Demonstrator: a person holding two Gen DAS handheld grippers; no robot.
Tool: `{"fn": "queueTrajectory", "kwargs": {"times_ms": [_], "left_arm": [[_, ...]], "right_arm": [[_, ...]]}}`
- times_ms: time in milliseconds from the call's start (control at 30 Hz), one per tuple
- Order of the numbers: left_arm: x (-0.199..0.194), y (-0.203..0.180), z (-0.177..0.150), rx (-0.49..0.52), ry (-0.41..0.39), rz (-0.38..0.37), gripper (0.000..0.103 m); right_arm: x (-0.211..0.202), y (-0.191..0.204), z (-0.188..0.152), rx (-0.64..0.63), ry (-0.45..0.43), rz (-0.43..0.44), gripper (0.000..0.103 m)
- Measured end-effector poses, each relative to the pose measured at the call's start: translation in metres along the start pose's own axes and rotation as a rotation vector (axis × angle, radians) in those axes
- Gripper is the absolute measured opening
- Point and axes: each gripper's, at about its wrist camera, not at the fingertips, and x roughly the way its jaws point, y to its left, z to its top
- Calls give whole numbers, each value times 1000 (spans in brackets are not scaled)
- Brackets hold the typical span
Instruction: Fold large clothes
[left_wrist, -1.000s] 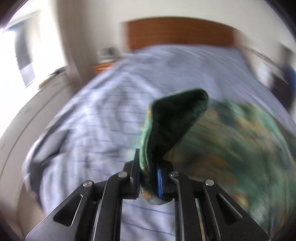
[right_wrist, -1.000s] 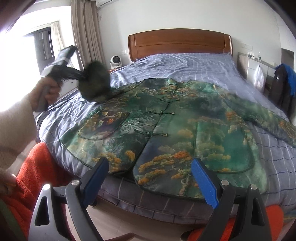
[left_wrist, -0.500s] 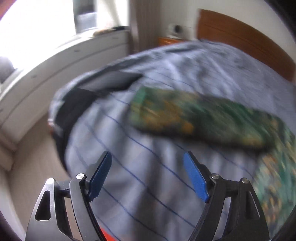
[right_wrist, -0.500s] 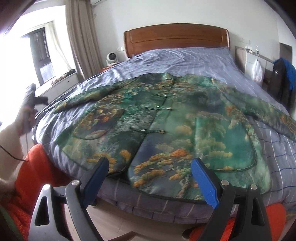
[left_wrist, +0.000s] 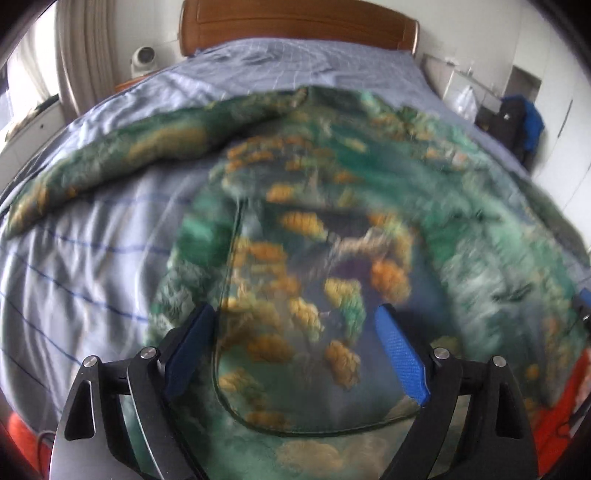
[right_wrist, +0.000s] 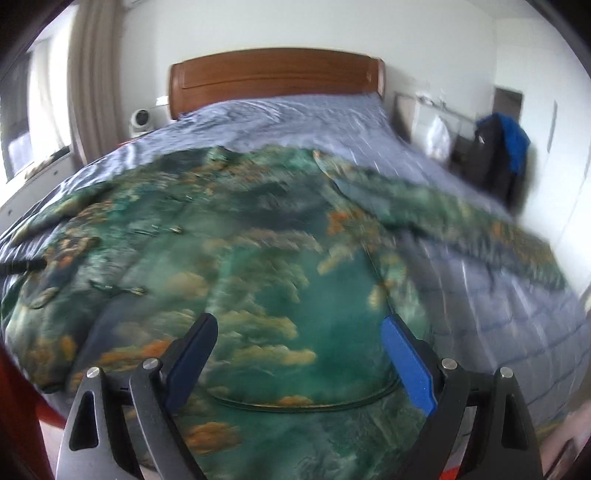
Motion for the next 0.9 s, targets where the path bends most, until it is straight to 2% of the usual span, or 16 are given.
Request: {"fn": "queueTrajectory", "kwargs": {"times_ms": [133, 300, 400, 533, 900], "left_arm": [[2, 0, -11, 17, -45, 10, 102], [11, -5, -15, 35, -46, 49, 103], [11, -7, -17, 39, -42, 69, 103], [12, -7, -19, 42, -27, 77, 103], [12, -8, -16, 63, 9, 64, 103]], "right_arm": [[10, -8, -24, 107, 12, 17, 90], [7, -1, -25, 87, -16, 44, 91], [12, 1, -27, 83, -2, 52, 92], [15, 0, -28, 95, -4, 71, 95], [14, 2, -28, 88, -13, 72, 95]]}}
